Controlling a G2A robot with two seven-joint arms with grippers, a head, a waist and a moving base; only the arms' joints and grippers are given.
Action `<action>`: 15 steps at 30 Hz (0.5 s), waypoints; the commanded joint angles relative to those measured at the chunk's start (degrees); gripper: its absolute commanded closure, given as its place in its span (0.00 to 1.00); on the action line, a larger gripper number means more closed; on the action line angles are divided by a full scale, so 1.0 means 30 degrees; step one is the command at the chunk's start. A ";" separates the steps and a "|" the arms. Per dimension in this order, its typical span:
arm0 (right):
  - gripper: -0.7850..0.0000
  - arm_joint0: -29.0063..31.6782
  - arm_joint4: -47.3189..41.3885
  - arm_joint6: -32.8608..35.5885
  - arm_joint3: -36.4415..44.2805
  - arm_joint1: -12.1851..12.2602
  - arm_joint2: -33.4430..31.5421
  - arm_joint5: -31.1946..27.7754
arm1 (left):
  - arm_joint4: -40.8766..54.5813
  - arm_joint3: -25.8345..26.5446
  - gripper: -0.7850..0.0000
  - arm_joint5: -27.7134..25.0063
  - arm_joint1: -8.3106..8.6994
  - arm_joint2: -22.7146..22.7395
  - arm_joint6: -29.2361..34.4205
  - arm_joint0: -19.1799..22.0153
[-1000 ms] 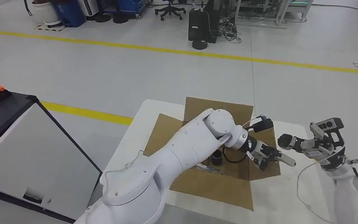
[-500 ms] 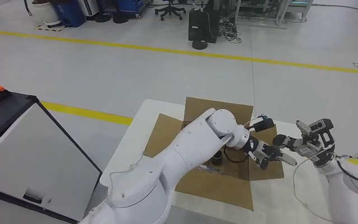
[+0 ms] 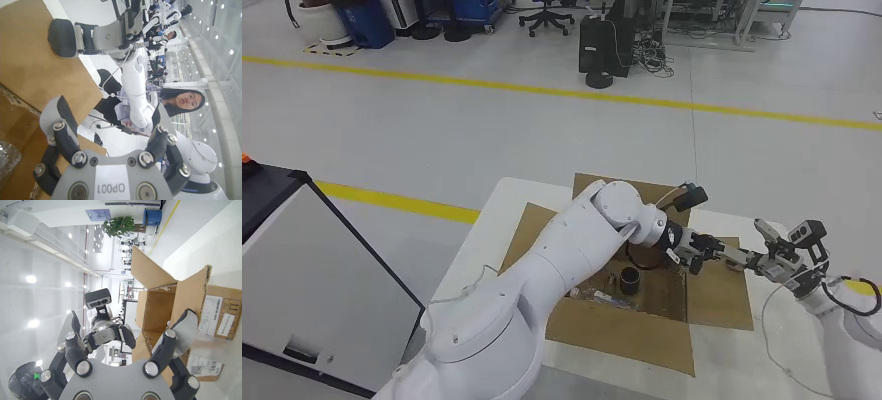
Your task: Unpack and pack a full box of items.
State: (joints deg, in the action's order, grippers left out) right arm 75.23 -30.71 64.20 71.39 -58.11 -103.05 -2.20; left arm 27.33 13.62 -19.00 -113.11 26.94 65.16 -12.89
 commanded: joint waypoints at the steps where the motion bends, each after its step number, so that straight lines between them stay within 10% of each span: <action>1: 0.00 -0.0031 0.0332 -0.0067 -0.0076 0.0042 0.0116 0.0096 | -0.0592 0.0028 0.00 -0.0125 0.0165 -0.0027 -0.0118 0.0071; 15: 0.00 -0.0128 0.1721 -0.0713 -0.0173 0.0264 0.0632 0.0123 | -0.1899 0.0980 0.00 -0.0109 0.1389 0.0910 -0.0839 -0.0222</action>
State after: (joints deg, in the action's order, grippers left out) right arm 74.75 -25.88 62.47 70.67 -57.36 -101.14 -1.74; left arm 21.97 16.18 -19.51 -109.30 29.41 62.72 -13.44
